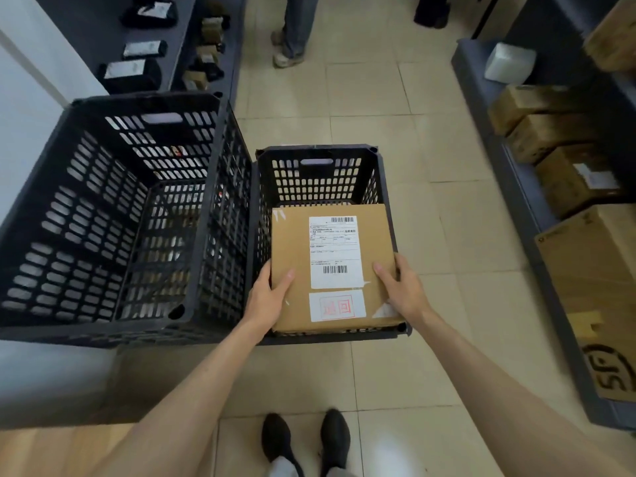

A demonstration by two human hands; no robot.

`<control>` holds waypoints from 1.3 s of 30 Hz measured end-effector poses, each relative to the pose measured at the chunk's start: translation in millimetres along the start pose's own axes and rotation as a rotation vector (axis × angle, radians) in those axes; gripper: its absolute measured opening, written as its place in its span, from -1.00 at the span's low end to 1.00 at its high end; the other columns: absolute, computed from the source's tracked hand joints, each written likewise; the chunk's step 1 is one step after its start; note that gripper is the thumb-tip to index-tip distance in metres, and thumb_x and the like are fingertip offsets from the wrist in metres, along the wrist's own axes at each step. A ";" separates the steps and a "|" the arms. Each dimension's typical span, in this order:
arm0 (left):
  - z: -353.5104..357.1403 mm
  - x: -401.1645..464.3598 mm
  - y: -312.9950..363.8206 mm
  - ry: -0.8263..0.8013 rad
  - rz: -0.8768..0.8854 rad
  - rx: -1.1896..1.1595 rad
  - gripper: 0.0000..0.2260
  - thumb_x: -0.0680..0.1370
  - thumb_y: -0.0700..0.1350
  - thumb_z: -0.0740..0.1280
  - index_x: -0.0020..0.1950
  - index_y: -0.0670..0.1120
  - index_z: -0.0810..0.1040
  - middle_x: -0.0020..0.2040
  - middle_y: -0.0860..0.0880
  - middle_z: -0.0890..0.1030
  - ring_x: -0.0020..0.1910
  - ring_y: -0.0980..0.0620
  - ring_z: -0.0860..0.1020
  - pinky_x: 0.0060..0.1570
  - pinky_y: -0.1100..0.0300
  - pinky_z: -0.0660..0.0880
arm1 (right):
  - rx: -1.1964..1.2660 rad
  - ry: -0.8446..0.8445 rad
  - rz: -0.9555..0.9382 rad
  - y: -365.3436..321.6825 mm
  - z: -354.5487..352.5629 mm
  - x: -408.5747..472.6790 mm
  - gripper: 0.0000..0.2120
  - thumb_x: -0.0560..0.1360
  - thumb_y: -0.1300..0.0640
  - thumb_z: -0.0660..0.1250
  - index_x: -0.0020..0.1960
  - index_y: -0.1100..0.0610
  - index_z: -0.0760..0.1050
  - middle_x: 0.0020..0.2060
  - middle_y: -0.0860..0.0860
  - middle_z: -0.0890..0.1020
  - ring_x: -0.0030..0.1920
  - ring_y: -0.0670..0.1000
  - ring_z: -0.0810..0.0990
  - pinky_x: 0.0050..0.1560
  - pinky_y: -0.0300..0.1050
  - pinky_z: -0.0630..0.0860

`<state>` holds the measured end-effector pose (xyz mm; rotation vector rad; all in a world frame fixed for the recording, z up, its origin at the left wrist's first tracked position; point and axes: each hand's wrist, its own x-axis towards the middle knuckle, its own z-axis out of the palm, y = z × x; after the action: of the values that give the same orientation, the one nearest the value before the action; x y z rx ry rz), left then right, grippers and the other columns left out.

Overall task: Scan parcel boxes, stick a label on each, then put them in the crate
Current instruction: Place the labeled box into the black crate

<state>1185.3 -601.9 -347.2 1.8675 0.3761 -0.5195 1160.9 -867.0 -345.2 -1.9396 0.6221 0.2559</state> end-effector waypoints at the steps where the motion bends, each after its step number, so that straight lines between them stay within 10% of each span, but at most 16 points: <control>1: -1.0 -0.9 2.2 0.000 -0.008 0.016 -0.48 0.64 0.15 0.28 0.58 0.12 0.26 0.31 0.07 0.57 0.23 0.03 0.56 0.19 0.01 0.54 | -0.018 0.001 0.002 -1.3 -1.2 -0.9 -0.54 0.64 -0.08 0.28 0.46 0.09 0.35 0.24 -0.02 0.59 0.17 0.02 0.59 0.20 0.00 0.57; 6: -14.0 -14.2 40.1 0.110 0.084 0.243 -0.42 0.63 0.09 0.33 0.60 0.01 0.21 0.40 0.00 0.48 0.26 0.00 0.51 0.18 -0.03 0.58 | -0.245 0.037 -0.042 -31.6 -16.1 -13.9 -0.42 0.54 -0.30 0.25 0.41 0.03 0.32 0.24 0.01 0.53 0.19 0.07 0.55 0.19 0.18 0.56; 12: -45.2 -55.1 107.9 0.159 0.346 0.791 -0.72 0.65 0.08 0.22 0.29 -0.02 0.48 0.15 0.02 0.59 0.12 -0.01 0.58 0.05 0.00 0.53 | -0.759 -0.009 -0.351 -104.4 -38.6 -40.0 -0.66 0.67 -0.04 0.20 0.29 0.16 0.49 0.20 0.09 0.54 0.17 0.13 0.54 0.13 0.01 0.50; 23: -177.6 -204.6 150.7 0.452 0.425 1.049 -0.58 0.66 0.25 0.12 0.34 0.02 0.50 0.25 0.02 0.56 0.25 -0.01 0.51 0.14 0.03 0.49 | -0.919 -0.187 -0.982 -274.1 13.7 -153.5 -0.67 0.68 -0.14 0.14 0.20 0.09 0.49 0.13 0.07 0.57 0.13 0.15 0.57 0.06 0.05 0.53; 39: -322.1 -671.7 -102.3 1.039 -0.107 0.840 -0.56 0.67 0.24 0.13 0.42 0.02 0.46 0.32 0.01 0.56 0.33 -0.01 0.48 0.24 0.00 0.44 | -0.871 -0.605 -1.689 -258.3 236.2 -590.0 -0.56 0.68 -0.16 0.11 0.37 0.11 0.45 0.29 0.09 0.53 0.24 0.14 0.52 0.19 0.03 0.44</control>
<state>617.1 -270.2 16.9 2.8568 1.0549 0.3647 823.1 -389.0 12.6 -2.2880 -1.7621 -0.0272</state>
